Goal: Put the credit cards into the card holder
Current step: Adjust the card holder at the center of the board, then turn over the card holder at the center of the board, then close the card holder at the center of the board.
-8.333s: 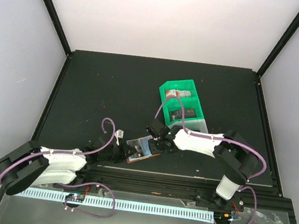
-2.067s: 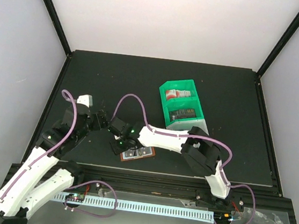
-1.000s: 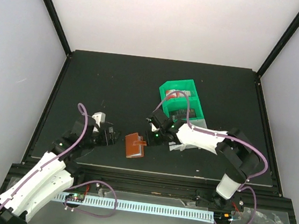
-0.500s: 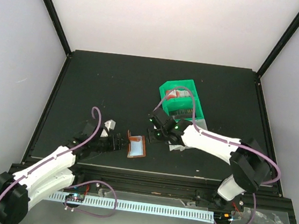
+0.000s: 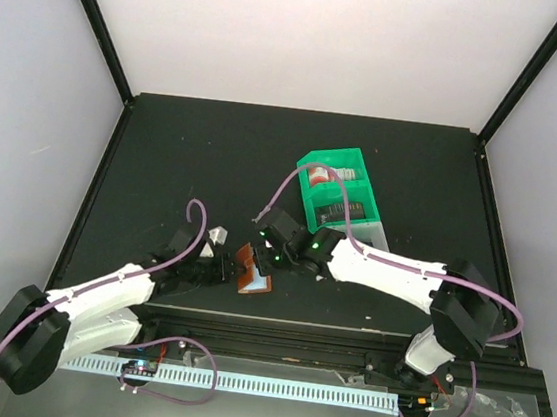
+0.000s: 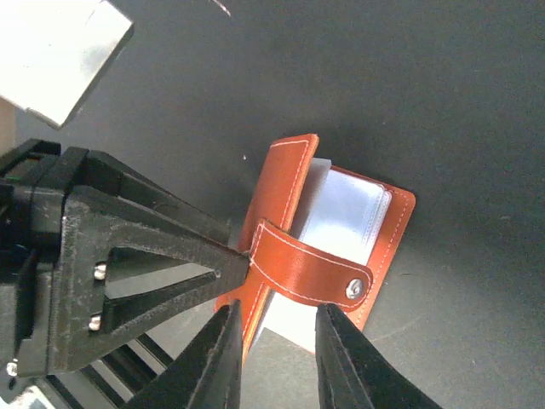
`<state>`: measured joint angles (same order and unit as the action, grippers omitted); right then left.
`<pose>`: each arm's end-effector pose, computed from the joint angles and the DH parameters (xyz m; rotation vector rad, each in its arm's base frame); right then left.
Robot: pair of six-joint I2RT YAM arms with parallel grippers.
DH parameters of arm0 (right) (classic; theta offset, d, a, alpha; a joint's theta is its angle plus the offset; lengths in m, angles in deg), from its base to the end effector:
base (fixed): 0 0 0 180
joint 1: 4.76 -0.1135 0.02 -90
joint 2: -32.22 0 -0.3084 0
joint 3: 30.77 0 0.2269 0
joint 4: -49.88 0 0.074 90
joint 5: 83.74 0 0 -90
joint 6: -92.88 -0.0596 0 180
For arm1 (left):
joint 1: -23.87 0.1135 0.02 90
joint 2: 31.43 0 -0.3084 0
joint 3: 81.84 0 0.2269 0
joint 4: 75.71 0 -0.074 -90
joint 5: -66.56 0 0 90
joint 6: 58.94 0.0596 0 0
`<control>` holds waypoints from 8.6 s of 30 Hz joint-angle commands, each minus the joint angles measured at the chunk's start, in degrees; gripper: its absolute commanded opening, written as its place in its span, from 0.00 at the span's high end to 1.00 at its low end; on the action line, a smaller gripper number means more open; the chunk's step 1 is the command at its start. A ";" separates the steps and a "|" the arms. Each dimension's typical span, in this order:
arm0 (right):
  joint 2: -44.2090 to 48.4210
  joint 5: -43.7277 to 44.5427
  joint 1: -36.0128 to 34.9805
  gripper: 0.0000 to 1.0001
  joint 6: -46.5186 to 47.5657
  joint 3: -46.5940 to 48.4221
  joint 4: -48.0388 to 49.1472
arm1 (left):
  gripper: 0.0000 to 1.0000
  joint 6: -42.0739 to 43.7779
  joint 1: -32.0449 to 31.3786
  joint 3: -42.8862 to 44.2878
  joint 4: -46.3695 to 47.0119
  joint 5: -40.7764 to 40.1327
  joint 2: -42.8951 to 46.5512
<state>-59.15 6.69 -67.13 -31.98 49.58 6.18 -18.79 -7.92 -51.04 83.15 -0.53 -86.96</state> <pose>0.1522 0.2897 0.2694 -0.6293 2.5841 0.6279 0.1079 -0.0942 0.1803 -0.1970 2.5988 -1.0866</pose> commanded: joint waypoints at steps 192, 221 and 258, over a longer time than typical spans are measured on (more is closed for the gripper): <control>25.75 -27.45 20.45 0.37 5.08 -11.73 0.44 | 0.98 36.93 -2.53 18.82 -1.14 14.97 18.22; 13.51 -14.68 17.82 0.48 0.48 -15.65 8.26 | 0.81 13.82 -2.52 12.12 7.95 6.44 -15.59; -5.02 -13.27 7.00 0.82 -3.11 -10.69 6.10 | 0.65 3.82 -5.14 5.27 5.71 -4.48 -17.50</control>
<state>-65.16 -4.61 -59.50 -33.94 40.35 11.49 -10.79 -11.55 -44.22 85.82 -6.62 -103.97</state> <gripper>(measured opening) 0.227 0.366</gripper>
